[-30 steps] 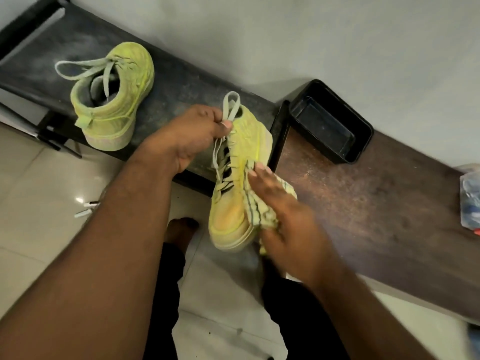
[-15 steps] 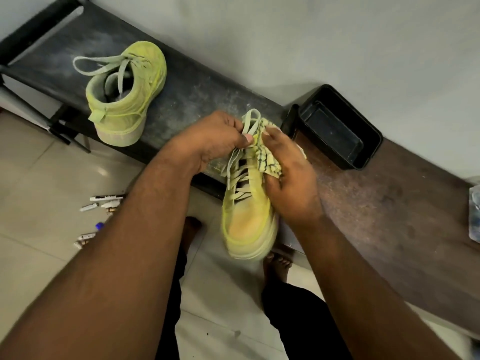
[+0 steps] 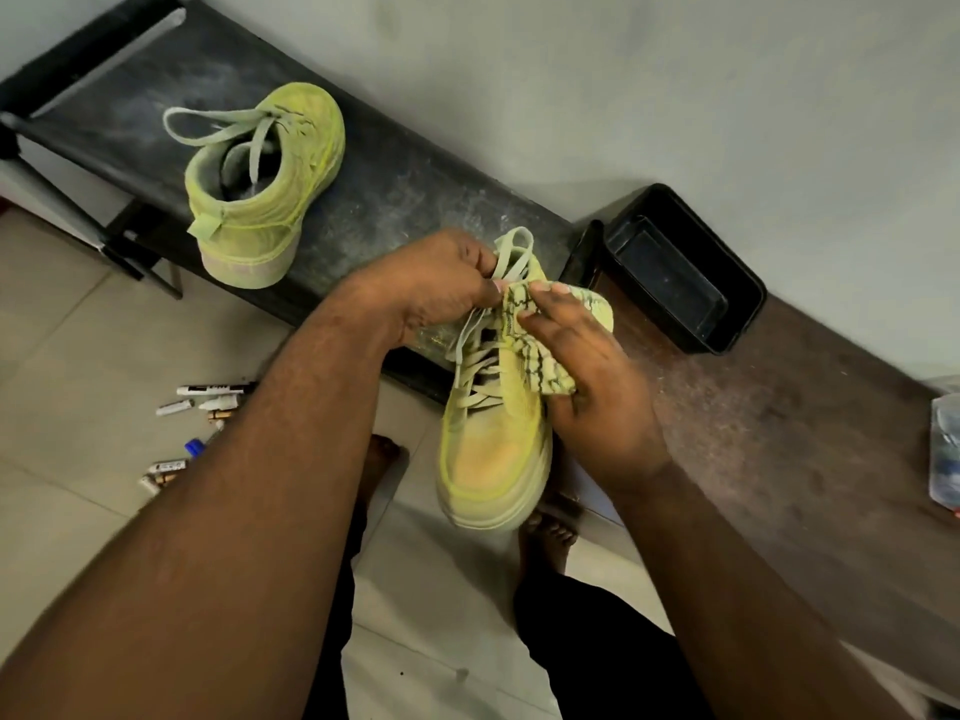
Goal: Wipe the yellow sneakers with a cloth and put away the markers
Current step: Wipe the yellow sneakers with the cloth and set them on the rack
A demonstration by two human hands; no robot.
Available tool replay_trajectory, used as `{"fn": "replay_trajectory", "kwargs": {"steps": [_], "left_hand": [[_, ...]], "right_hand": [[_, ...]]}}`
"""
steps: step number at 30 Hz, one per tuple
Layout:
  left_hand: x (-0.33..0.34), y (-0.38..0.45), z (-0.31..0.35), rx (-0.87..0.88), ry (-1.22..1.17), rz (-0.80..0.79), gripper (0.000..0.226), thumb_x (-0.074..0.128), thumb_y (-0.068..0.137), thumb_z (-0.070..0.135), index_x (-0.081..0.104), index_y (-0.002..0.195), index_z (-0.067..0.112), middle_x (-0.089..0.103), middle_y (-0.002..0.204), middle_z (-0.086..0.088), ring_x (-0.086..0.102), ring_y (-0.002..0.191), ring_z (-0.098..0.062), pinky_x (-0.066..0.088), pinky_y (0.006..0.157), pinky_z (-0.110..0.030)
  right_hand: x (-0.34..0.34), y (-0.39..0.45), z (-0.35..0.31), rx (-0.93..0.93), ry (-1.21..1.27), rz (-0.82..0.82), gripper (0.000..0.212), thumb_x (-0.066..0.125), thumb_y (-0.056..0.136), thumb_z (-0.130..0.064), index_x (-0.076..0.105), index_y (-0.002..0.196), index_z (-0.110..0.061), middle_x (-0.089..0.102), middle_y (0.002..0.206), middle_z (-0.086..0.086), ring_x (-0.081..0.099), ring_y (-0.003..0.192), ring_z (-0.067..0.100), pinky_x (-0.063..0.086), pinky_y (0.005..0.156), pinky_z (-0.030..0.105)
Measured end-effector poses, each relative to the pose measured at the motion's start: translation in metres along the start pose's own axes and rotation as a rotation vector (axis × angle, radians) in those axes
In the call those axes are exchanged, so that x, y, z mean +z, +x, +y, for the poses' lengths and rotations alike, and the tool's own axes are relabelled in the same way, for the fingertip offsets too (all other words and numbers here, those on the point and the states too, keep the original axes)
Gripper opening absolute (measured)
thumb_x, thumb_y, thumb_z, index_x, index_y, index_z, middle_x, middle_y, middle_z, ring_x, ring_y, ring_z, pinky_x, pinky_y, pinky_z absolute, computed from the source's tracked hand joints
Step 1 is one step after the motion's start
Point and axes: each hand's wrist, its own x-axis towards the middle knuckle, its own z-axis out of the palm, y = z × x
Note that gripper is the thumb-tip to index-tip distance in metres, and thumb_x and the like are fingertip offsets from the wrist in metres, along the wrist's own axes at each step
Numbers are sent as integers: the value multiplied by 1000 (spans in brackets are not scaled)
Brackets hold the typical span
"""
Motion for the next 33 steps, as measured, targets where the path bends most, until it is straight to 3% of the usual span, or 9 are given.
{"fn": "replay_trajectory", "kwargs": {"steps": [5, 12, 14, 17, 21, 24, 27, 31, 33], "left_hand": [[2, 1, 3, -38, -44, 7, 14, 62, 92, 12, 75, 94, 13, 76, 84, 0, 71, 79, -9, 53, 72, -23], [8, -1, 4, -9, 21, -16, 15, 60, 93, 15, 73, 88, 11, 74, 87, -6, 67, 81, -16, 56, 85, -36], [5, -1, 4, -5, 71, -6, 16, 59, 93, 17, 71, 87, 7, 72, 91, -12, 66, 86, -23, 55, 90, -44], [4, -2, 5, -3, 72, -10, 16, 59, 94, 16, 71, 84, 11, 73, 88, -6, 67, 87, -19, 54, 91, -43], [8, 3, 5, -30, 19, 48, 18, 59, 94, 15, 72, 81, 17, 73, 85, -2, 68, 82, -14, 55, 81, -33], [9, 4, 4, -45, -6, 77, 21, 60, 93, 13, 69, 74, 17, 69, 76, 1, 63, 70, -11, 51, 71, -29], [11, 5, 3, -45, -25, 88, 12, 61, 92, 13, 73, 88, 11, 73, 87, -5, 69, 81, -18, 57, 82, -37], [13, 2, 3, -23, -6, 87, 13, 60, 93, 14, 73, 92, 12, 74, 92, -5, 69, 87, -19, 57, 87, -41], [12, -1, 4, -10, 4, 50, 14, 59, 94, 14, 73, 93, 12, 75, 91, -5, 70, 87, -18, 56, 87, -39]], "right_hand": [[-5, -52, -11, -34, 46, -55, 58, 50, 73, 7, 57, 129, -8, 48, 142, 2, 37, 138, 18, 31, 113, 31], [10, -34, -25, 144, 88, 136, 63, 56, 68, 19, 61, 123, -11, 51, 137, -4, 44, 131, 10, 33, 109, 16], [11, -6, -21, 244, 160, 219, 64, 52, 68, 18, 62, 124, -11, 52, 137, -4, 46, 129, 8, 35, 109, 20], [12, 24, -21, 363, 206, 353, 63, 51, 68, 16, 62, 124, -11, 58, 133, 2, 52, 124, 11, 40, 107, 30], [8, 12, -26, 362, 195, 242, 63, 52, 68, 15, 63, 123, -14, 57, 134, 1, 52, 125, 11, 41, 107, 35], [3, -33, -36, 296, 163, 125, 65, 53, 66, 12, 63, 122, -19, 52, 135, -11, 45, 127, -1, 36, 109, 23], [6, -61, -48, 354, 247, 180, 68, 47, 61, 2, 63, 121, -26, 52, 129, -23, 48, 124, -5, 39, 104, 19], [15, -27, -44, 444, 205, 309, 53, 57, 76, 5, 64, 123, -18, 60, 127, -7, 56, 117, 6, 44, 100, 25], [11, 6, -34, 521, 248, 350, 48, 57, 80, 5, 64, 122, -15, 64, 118, -8, 61, 102, 0, 44, 92, 10]]}}
